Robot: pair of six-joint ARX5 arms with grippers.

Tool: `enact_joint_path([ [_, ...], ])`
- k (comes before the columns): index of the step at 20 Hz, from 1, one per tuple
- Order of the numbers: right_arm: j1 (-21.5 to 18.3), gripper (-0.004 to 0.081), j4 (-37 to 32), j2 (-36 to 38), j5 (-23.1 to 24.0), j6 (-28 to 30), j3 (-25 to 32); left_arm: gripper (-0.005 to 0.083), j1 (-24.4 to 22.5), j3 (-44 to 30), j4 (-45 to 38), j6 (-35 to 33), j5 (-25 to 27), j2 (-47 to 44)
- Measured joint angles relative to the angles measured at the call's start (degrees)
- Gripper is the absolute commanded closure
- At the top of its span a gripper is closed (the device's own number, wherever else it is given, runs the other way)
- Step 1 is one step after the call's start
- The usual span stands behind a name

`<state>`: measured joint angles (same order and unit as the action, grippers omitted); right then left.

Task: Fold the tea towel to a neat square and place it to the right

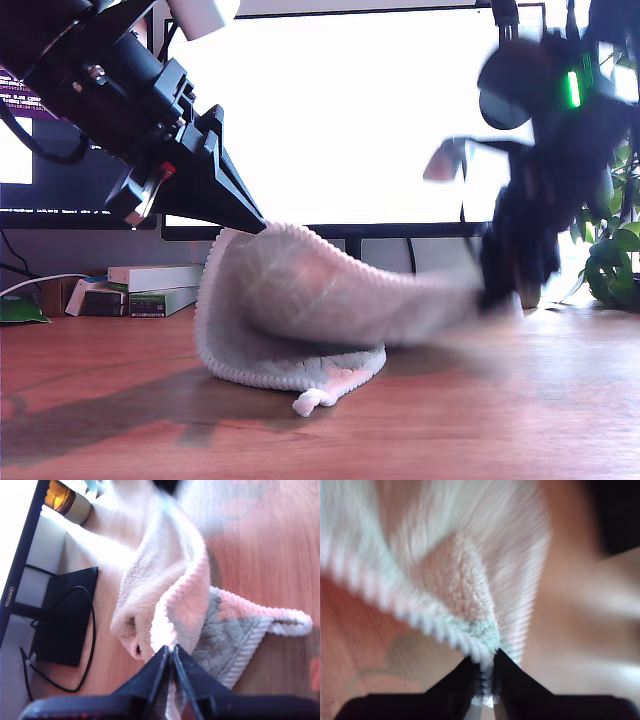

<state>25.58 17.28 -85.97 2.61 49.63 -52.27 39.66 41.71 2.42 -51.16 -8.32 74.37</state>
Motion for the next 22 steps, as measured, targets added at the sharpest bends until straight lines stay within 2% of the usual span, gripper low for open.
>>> enact_joint_path([
  [3, 1.8, 0.0780, 8.7, 3.1, 0.2, 0.0, -8.6, 0.0794, 0.0, 0.2, -0.5, 2.9, 0.9, -3.7],
  [6, 4.7, 0.0780, 19.1, 3.1, 2.1, 0.0, -17.9, 0.0794, 0.0, 5.2, 3.8, 4.9, 4.0, -5.5],
  [11, 6.8, 0.0780, 35.1, 3.1, 5.3, -2.0, -30.0, 0.0794, 0.0, 15.9, 16.9, 9.0, 5.5, -8.2],
  [16, 7.0, 0.0780, 48.0, 3.1, 5.5, -5.7, -38.0, 0.0794, 0.0, 23.0, 28.3, 9.2, 5.9, -8.7],
  [19, 8.4, 0.0780, 51.5, 3.1, 5.5, -6.1, -42.6, 0.0794, 0.0, 25.8, 31.7, 9.2, 5.9, -8.7],
  [22, 9.6, 0.0780, 51.2, 3.1, 5.5, -6.1, -45.6, 0.0794, 0.0, 29.1, 32.6, 9.2, 5.9, -8.7],
])
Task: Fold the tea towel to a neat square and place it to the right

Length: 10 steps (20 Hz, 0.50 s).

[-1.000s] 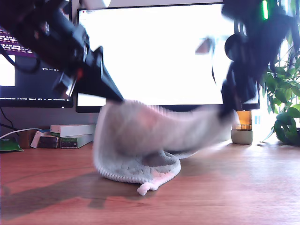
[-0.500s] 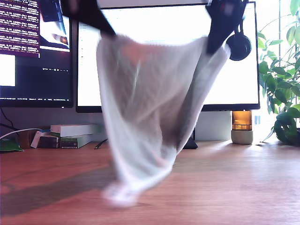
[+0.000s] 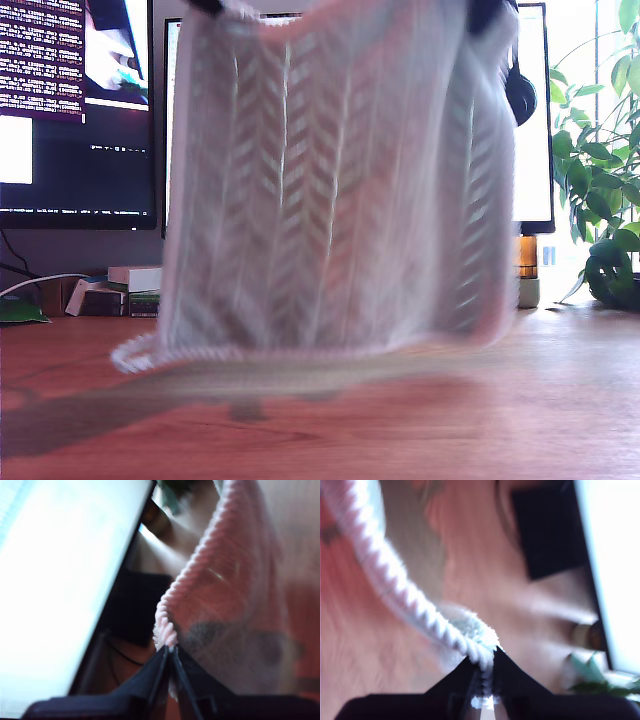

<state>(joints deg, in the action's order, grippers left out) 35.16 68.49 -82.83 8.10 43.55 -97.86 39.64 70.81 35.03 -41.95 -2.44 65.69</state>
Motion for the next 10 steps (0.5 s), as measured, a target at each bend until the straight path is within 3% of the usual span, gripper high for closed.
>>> enact_joint_path([
  [5, 0.2, 0.0780, 0.5, -1.0, 0.0, 0.1, -0.1, 0.0794, -2.5, 0.7, 1.0, -0.3, -0.7, 0.2],
  [10, -0.1, 0.0780, -5.8, -7.6, 0.3, 3.0, -0.1, 0.0794, -8.8, 0.7, -1.7, -2.7, -5.7, 6.1],
])
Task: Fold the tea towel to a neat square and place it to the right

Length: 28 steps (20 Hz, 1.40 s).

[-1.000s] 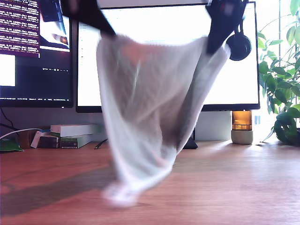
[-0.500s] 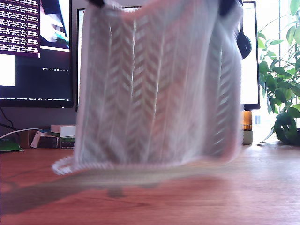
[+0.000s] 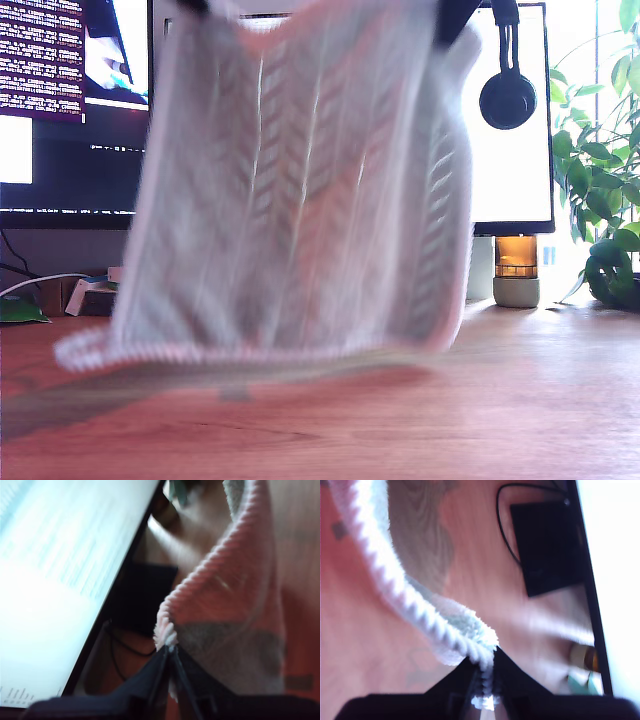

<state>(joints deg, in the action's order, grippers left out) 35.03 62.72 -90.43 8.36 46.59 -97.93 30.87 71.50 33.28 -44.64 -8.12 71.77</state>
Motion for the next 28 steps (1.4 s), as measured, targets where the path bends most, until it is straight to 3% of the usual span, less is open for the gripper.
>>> enact_joint_path([
  [5, -1.4, 0.0780, -14.4, -7.1, 8.0, 0.2, 0.0, 0.0794, -4.3, 0.0, -8.6, -3.3, -0.2, 5.4],
  [10, -1.9, 0.0780, -13.5, -5.8, 10.2, 1.3, 0.0, 0.0794, -5.5, 0.0, -7.6, -3.5, -1.4, 4.8],
  [17, -1.3, 0.0780, 5.4, -5.8, -3.0, -6.2, -0.2, 0.0794, -5.4, 0.0, 11.3, -1.7, -11.9, 4.8],
  [23, -1.1, 0.0781, 13.9, -6.2, -9.4, -12.3, -0.2, 0.0794, -3.7, 0.0, 18.6, 0.8, -16.0, 5.8],
  [28, 0.4, 0.0781, 15.1, -10.8, -11.0, -15.1, -0.2, 0.0794, -0.9, 0.0, 22.8, 1.1, -16.4, 11.2],
])
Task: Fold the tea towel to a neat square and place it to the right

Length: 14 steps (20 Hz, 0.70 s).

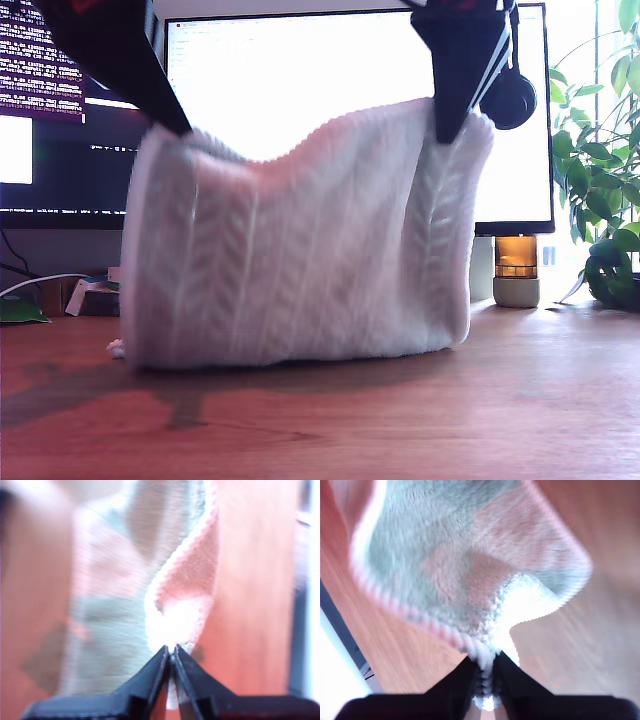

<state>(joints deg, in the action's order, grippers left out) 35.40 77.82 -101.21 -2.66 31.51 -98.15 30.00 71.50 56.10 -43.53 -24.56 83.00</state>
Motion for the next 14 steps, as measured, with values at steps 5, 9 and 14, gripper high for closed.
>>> enact_joint_path([
  [5, -0.1, 0.0781, 0.1, -0.6, -1.1, -3.0, 2.0, 0.0794, 0.1, 0.0, 3.3, 3.0, 2.1, 0.3],
  [9, 0.1, 0.0781, 0.3, -0.3, -1.3, -3.0, 11.0, 0.0794, 0.0, -3.3, 4.0, 4.7, 2.1, 0.1],
  [14, 1.5, 0.0781, 0.3, 0.0, -2.6, -3.1, 17.3, 0.0794, 2.4, -8.9, 5.4, 7.0, 1.9, 0.0],
])
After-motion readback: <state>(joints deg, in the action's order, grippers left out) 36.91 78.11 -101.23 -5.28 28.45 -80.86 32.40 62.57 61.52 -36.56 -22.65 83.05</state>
